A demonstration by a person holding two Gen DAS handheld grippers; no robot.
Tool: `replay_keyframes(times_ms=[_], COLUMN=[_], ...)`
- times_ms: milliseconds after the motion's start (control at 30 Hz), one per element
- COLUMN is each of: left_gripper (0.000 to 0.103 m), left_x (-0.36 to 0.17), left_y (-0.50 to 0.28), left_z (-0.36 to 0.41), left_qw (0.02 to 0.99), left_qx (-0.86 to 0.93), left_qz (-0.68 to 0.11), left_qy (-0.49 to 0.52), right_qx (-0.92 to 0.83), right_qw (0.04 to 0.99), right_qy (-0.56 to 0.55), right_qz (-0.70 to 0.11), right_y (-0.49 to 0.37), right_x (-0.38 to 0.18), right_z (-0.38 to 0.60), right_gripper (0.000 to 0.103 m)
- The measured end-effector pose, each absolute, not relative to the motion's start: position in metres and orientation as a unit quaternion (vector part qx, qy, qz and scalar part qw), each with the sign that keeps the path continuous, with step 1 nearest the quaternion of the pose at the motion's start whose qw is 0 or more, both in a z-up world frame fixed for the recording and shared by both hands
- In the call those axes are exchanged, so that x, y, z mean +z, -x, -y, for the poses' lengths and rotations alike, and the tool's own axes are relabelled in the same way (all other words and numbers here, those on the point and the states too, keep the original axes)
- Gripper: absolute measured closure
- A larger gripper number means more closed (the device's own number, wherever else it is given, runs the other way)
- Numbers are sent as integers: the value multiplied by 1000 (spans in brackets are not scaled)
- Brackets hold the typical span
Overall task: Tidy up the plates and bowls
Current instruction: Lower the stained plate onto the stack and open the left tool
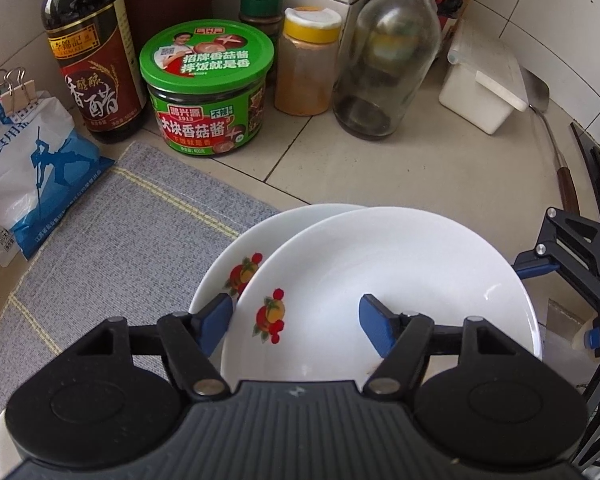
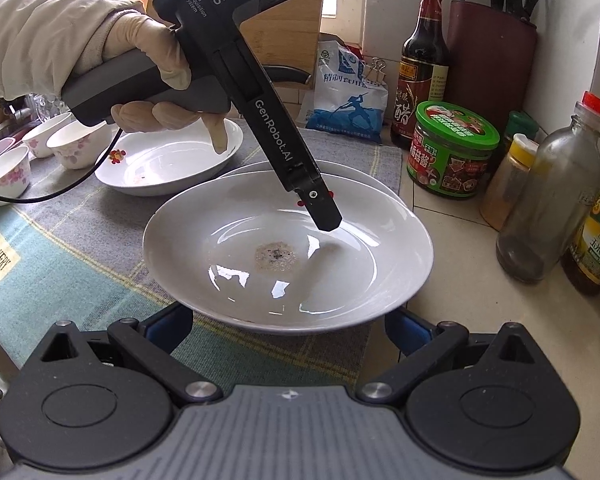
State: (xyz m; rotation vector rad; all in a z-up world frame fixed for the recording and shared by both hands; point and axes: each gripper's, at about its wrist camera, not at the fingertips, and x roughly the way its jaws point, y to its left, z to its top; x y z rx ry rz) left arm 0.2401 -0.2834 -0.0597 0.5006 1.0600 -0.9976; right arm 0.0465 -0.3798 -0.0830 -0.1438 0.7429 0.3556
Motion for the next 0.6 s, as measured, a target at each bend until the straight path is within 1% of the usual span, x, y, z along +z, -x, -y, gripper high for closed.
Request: replay_keyframes(times_ms=[133, 300, 433, 600], left_gripper=[32, 26, 26, 25], left_x=[-55, -46, -39, -21], left_y=[-240, -232, -225, -202], left_z=[280, 269, 256, 229], left_qw=[726, 743, 752, 782], left_qx=[-446, -438, -434, -420], left_qz=[-474, -453, -448, -418], left_qy=[-222, -226, -213, -194], right_qx=[168, 159, 152, 137], right_qw=[917, 921, 924, 930], right_qy=[64, 57, 56, 52], right_qz=[-357, -352, -347, -337], right_y=[-44, -40, -35, -23], right_x=[-81, -78, -76, -68], right_z=[379, 376, 370, 359], right_gripper=[0, 0, 0, 0])
